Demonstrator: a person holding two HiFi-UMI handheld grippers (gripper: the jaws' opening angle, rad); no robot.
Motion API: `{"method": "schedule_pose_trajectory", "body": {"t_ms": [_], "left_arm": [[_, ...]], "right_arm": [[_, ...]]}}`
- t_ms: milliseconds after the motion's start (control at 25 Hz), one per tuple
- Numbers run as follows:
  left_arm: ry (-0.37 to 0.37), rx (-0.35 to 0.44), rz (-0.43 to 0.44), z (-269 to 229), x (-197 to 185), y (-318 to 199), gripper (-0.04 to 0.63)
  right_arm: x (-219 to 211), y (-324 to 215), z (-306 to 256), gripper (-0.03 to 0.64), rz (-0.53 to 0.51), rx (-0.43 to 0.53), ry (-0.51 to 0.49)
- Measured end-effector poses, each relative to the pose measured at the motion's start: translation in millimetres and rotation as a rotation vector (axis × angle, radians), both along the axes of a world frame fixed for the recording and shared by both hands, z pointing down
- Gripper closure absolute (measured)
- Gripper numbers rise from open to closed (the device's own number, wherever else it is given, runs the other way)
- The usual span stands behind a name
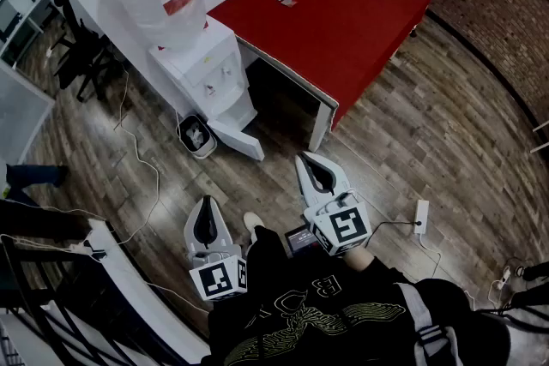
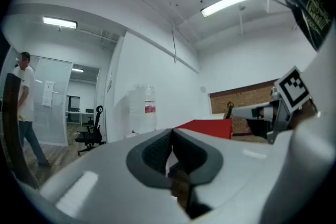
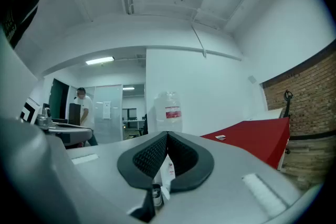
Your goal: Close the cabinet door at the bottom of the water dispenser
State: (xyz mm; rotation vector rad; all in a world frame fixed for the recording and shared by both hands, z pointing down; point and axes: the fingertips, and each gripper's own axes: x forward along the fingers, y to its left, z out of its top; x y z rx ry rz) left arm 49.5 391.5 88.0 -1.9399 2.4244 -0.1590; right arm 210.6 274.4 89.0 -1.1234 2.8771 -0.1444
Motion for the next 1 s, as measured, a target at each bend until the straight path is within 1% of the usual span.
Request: {"method": "schedule_pose_trajectory", "body": {"t_ms": [120,240,360,560,720,880,1000], "left_arm": [[0.029,0.011,0.016,5.5,-24.1,-22.7,0.588],[0.053,0.028,0.043,-2.7,-51.1,-49.2,0.588],[0.058,0.058,0.081,-10.9,-80.1,-72.9,0.588],[0.089,0.044,0.091,-2.3,-129.5,-91.4,0.588],[0.099,0.027,0.075,7.8,-157.8,-112.8,0.588],[0.120,0.011,0.095,25.2,-167.9,-146.0,0.588],[0.112,0.003,0.119,32.5,-172.6,-184.1,0.588]], "right_arm": [[-19.5,-16.5,-7.8,0.618,0.004,0.016,-0.002],[-46.7,-29.3,-23.4,0.618,-0.013,0.043,-0.022],[-80.0,-42.4,-29.0,0.618,-0.008,0.068,0.000],[-125.8,-50.5,-14.7,0.618,0.001,0.017,0.010],[-136.5,-61.9,-8.4,0.618,0.035,-0.013,0.018],[-139.3,-88.4,7.7,0.618,0.067,-0.023,0.074],[-147.7,-117.7,14.6,0.618,0.055,-0.015,0.056]]}}
